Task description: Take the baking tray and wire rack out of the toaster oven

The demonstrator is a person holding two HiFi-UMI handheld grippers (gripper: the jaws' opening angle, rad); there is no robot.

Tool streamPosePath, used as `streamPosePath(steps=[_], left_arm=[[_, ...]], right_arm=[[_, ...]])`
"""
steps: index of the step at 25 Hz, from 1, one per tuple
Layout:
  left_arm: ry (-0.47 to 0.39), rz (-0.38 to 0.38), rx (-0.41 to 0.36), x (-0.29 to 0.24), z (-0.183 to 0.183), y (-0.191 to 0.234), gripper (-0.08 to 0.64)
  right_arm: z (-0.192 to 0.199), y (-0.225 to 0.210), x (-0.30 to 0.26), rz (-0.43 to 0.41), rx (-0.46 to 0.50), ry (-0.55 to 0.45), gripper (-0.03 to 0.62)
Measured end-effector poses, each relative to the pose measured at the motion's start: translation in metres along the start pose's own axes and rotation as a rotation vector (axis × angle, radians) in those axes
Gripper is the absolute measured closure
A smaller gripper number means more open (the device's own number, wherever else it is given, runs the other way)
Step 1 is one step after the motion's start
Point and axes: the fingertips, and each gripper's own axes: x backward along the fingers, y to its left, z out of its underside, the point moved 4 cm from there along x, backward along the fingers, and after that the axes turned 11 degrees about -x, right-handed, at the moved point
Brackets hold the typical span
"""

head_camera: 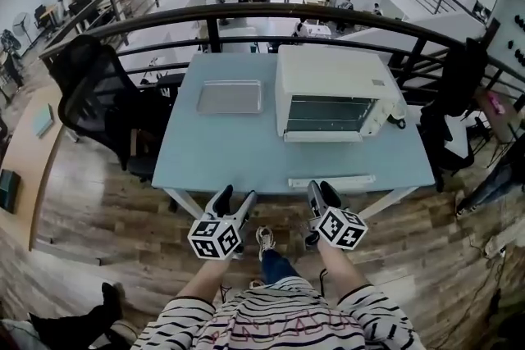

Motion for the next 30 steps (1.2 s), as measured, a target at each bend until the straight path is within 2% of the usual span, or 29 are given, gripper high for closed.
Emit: streamPosePath(steps=[7, 13, 30], left_arm=[[0.027, 0.076, -0.052, 0.001, 0.015, -0.042, 0.285], [0.041, 0.101, -0.062, -0.017, 0.013, -0.049, 0.287], [0.035, 0.139, -0.064, -0.17, -0.02, -0.08, 0.287]], right_arm=[[-0.004, -0.024, 0.039, 0.064, -0.038, -0.047, 0.423], [-0.017, -0.043, 0.041, 0.097, -0.086, -0.09, 0.423], [-0.129, -0.123, -0.037, 0.107, -0.144, -0.161, 0.428]])
